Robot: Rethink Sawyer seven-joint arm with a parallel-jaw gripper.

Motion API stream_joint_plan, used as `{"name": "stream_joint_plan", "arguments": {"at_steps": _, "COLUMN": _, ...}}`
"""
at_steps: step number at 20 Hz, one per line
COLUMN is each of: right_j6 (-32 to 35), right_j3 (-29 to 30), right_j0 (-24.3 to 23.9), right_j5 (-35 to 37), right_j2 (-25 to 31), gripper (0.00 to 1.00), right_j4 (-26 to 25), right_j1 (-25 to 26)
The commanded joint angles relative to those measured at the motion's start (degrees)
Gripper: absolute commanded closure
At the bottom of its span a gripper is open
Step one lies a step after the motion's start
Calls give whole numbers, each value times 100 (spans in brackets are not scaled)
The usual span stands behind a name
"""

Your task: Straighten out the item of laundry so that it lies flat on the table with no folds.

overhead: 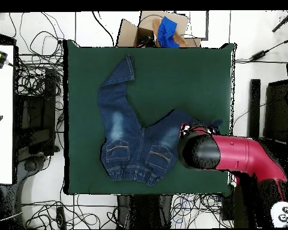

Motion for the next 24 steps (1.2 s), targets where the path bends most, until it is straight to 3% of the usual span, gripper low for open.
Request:
{"name": "stream_joint_plan", "arguments": {"at_steps": 1, "right_j6": 311, "right_j3": 646, "right_j0": 260, "right_j5": 64, "right_j2": 67, "gripper": 100, "right_j4": 157, "right_j1": -300}}
{"name": "stream_joint_plan", "arguments": {"at_steps": 24, "right_j6": 506, "right_j3": 639, "right_j0": 327, "right_j5": -403, "right_j2": 25, "gripper": 100, "right_j4": 84, "right_j1": 45}}
